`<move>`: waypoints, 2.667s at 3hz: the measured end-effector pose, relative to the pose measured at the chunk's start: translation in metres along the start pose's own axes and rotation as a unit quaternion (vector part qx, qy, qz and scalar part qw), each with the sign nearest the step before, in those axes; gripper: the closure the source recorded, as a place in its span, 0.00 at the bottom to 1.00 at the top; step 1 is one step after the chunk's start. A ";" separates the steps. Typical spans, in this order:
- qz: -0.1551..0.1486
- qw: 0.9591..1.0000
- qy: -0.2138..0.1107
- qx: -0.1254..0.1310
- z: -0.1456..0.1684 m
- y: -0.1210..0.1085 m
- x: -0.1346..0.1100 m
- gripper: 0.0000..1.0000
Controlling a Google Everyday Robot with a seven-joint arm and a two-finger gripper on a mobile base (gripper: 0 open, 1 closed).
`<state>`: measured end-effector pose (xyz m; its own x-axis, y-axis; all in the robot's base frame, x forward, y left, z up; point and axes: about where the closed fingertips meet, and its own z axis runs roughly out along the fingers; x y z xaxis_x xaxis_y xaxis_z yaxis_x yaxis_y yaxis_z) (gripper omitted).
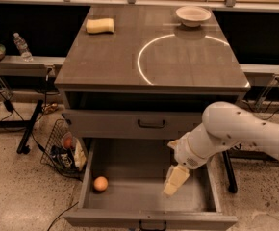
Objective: Pick orange from middle drawer and place on counter
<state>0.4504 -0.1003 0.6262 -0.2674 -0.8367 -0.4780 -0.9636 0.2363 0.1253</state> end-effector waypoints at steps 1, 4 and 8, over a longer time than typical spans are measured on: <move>-0.016 0.999 -0.046 0.006 0.071 -0.011 -0.017 0.00; -0.005 0.991 -0.132 0.002 0.176 -0.018 -0.066 0.00; -0.041 0.979 -0.201 -0.002 0.305 -0.056 -0.085 0.00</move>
Offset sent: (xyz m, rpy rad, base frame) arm 0.0410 0.1168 -0.1199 0.2009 -0.1203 0.0091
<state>0.5298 0.1081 0.3944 -0.1645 -0.5903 -0.7903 -0.9820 0.1732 0.0750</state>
